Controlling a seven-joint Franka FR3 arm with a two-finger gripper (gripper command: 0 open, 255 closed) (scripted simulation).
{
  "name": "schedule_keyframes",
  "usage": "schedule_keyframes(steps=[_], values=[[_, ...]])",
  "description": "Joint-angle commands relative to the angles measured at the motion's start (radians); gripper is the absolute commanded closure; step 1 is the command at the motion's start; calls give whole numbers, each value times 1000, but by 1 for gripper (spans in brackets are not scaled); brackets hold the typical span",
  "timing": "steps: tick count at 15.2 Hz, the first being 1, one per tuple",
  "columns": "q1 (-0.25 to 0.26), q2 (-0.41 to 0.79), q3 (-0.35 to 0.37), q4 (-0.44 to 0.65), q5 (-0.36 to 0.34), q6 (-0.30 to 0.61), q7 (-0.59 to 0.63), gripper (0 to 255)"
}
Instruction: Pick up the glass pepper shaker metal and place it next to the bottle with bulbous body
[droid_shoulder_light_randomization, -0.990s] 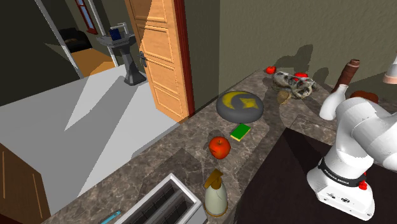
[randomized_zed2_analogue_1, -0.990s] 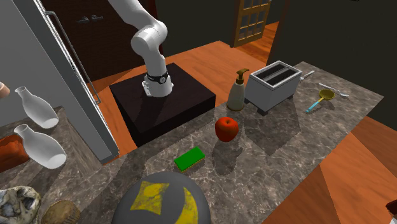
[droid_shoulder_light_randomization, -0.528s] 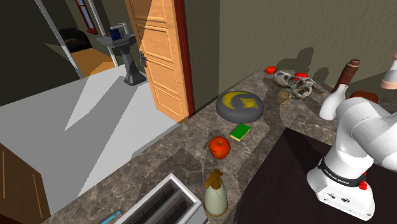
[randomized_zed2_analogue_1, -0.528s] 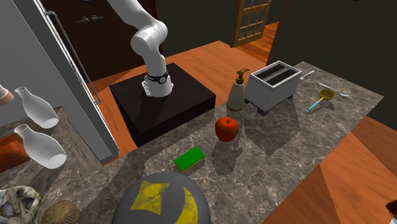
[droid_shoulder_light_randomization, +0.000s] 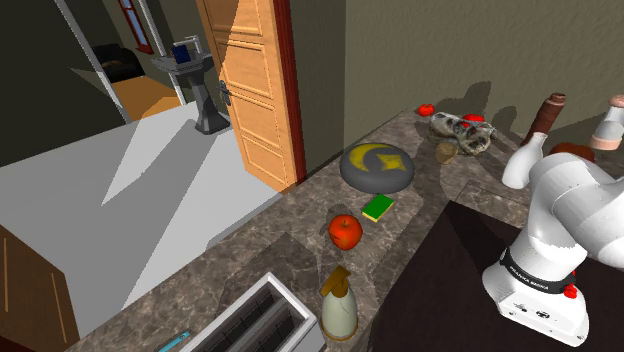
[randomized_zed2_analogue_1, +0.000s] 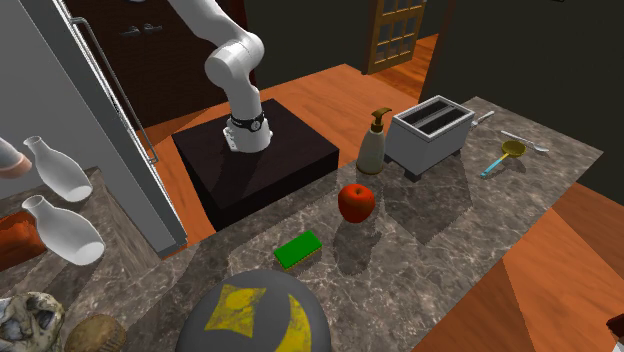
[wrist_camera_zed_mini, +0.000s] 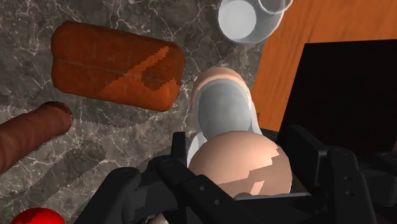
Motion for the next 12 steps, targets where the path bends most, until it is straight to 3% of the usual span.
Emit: schedule_keyframes(steps=[1,12], values=[[-13,-2,0,-31,-4,27,6,255],[-24,-41,-33,-136,-50,143,43,255]])
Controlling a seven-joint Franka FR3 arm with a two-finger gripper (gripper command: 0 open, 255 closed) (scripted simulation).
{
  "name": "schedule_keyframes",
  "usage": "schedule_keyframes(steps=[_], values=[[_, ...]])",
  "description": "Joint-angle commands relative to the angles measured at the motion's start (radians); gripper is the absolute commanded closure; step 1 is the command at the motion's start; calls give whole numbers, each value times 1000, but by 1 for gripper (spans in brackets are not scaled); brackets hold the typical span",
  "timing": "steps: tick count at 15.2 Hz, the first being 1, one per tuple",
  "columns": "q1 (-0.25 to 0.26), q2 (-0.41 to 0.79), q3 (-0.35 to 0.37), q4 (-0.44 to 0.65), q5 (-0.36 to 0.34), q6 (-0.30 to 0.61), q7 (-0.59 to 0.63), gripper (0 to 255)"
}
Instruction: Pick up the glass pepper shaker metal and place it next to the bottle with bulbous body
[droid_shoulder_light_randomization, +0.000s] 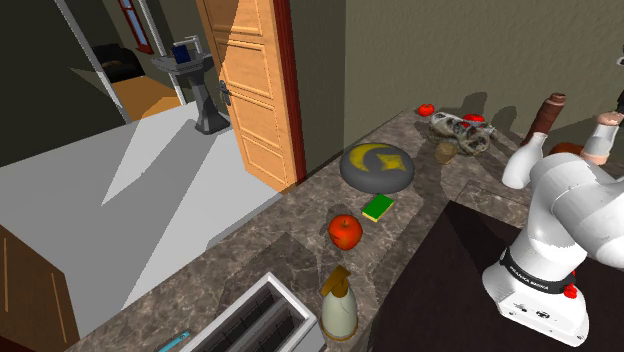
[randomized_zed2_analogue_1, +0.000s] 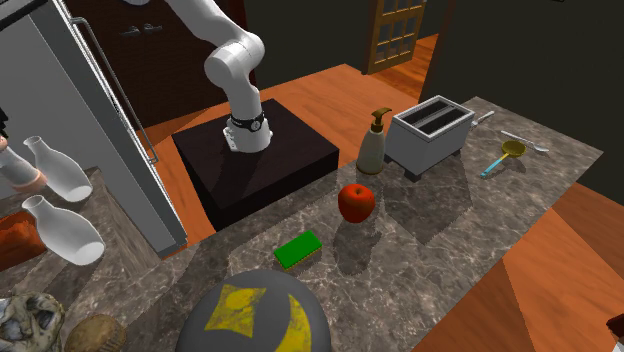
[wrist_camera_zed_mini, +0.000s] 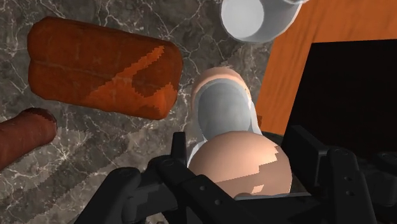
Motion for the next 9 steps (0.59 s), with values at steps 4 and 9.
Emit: schedule_keyframes(steps=[4,9], values=[[0,-21,-20,-40,-25,50,17,255],[7,-46,-45,-71,-52,96,35,255]])
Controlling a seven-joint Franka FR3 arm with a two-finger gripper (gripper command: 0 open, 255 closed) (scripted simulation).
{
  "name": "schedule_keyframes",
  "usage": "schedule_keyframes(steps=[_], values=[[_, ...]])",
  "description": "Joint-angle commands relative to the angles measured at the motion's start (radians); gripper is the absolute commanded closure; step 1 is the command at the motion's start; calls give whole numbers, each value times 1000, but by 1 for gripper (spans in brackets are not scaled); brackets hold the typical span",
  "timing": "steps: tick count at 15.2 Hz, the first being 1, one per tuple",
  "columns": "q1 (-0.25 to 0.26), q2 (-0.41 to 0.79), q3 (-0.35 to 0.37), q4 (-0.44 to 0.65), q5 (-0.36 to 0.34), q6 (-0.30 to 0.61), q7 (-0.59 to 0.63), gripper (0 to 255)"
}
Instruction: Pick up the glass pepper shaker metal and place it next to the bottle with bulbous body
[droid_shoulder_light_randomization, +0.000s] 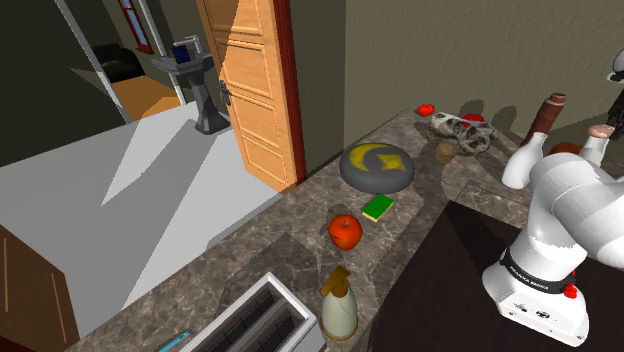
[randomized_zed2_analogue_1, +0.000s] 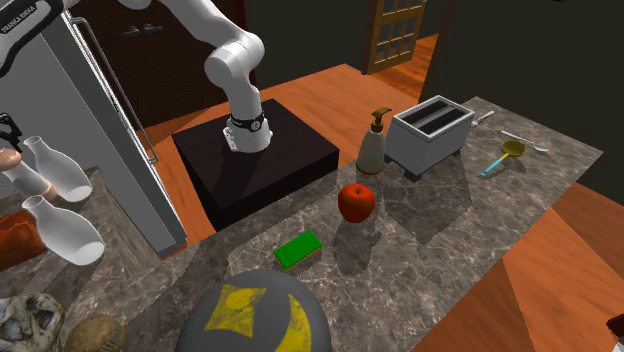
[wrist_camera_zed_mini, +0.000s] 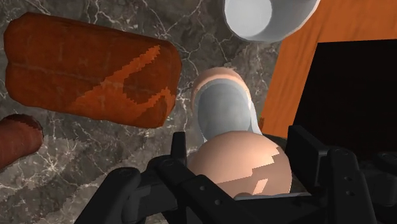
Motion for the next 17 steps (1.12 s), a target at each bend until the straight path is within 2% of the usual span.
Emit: schedule_keyframes(steps=[1,17], values=[[0,-8,-8,-14,-10,19,7,255],[47,-105,-106,-66,-110,150,64,255]])
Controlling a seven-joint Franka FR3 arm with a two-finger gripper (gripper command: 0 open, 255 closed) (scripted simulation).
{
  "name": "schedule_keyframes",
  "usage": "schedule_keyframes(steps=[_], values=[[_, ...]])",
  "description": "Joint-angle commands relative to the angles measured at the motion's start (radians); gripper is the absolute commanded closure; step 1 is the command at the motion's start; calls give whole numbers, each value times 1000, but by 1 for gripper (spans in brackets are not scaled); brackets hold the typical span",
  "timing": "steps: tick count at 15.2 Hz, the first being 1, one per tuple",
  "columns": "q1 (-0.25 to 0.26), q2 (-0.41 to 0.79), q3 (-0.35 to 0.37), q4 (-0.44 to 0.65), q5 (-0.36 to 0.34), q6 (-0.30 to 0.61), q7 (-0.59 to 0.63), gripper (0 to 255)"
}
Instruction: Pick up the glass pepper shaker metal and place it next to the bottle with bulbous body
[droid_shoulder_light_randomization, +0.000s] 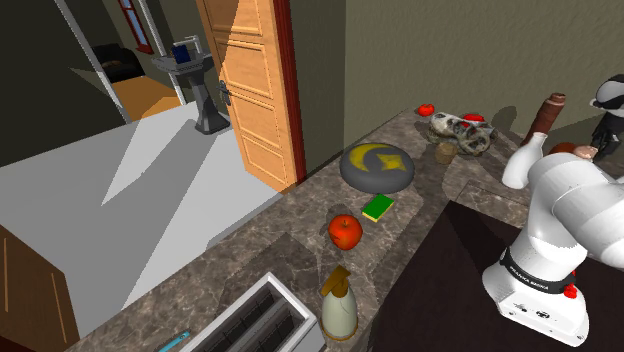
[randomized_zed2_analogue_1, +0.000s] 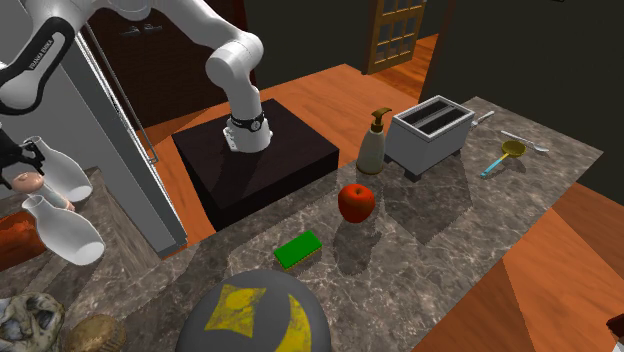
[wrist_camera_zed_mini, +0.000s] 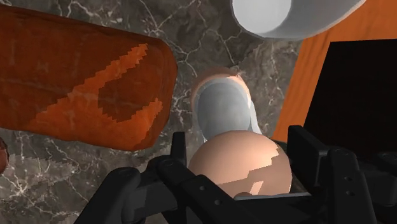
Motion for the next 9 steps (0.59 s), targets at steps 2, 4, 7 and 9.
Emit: schedule_keyframes(steps=[2,4,7,9], values=[[11,-22,-21,-3,-21,24,10,255],[19,-36,-35,-4,-34,38,17,255],[29,-53,-51,-5,-50,56,25,255],[29,-53,-52,-5,-50,56,25,255]])
